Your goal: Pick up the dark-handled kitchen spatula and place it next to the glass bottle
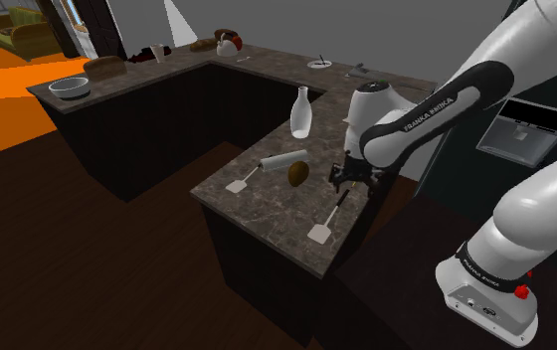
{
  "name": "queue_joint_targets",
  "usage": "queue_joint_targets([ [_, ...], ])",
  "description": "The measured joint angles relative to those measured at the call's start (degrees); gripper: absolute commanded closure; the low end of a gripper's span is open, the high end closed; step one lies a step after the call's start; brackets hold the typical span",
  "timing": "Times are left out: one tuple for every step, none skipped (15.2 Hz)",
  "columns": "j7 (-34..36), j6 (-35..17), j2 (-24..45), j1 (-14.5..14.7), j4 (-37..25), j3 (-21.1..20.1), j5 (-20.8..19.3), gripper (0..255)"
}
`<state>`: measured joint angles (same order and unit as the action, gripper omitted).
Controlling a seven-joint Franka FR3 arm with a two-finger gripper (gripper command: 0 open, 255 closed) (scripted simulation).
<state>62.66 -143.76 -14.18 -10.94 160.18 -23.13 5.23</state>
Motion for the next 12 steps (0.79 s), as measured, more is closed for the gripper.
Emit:
queue_joint_targets([
  [3.60, -3.24, 3.40, -1.38, -0.47, -1.12, -1.82, 0],
  [7.17, -6.02, 6.01, -2.68, -0.61, -1.77, -3.90, 0],
  [11.77, -9.14, 9.98, -4.28, -1.59, -2.62, -7.32, 0],
  [16.66, -11.45, 12.61, -5.17, -1.99, -2.81, -10.83, 0],
  [21.94, -13.53, 16.05, -6.08, -3.30, -2.27, -15.38, 0],
  [27.31, -15.34, 18.87, -6.14, -4.27, -1.08, -20.09, 0],
  [32.44, -16.67, 21.40, -5.57, -5.48, 0.51, -24.29, 0],
  [37.19, -18.06, 24.00, -4.43, -6.60, 2.41, -28.30, 0],
  [39.96, -19.00, 25.60, -3.50, -7.22, 3.89, -30.84, 0],
  [41.72, -19.70, 26.90, -2.77, -7.80, 5.14, -32.71, 0],
  [43.40, -20.47, 28.15, -1.88, -8.22, 6.38, -34.52, 0],
  [44.73, -21.12, 29.34, -1.09, -8.73, 7.54, -36.09, 0],
])
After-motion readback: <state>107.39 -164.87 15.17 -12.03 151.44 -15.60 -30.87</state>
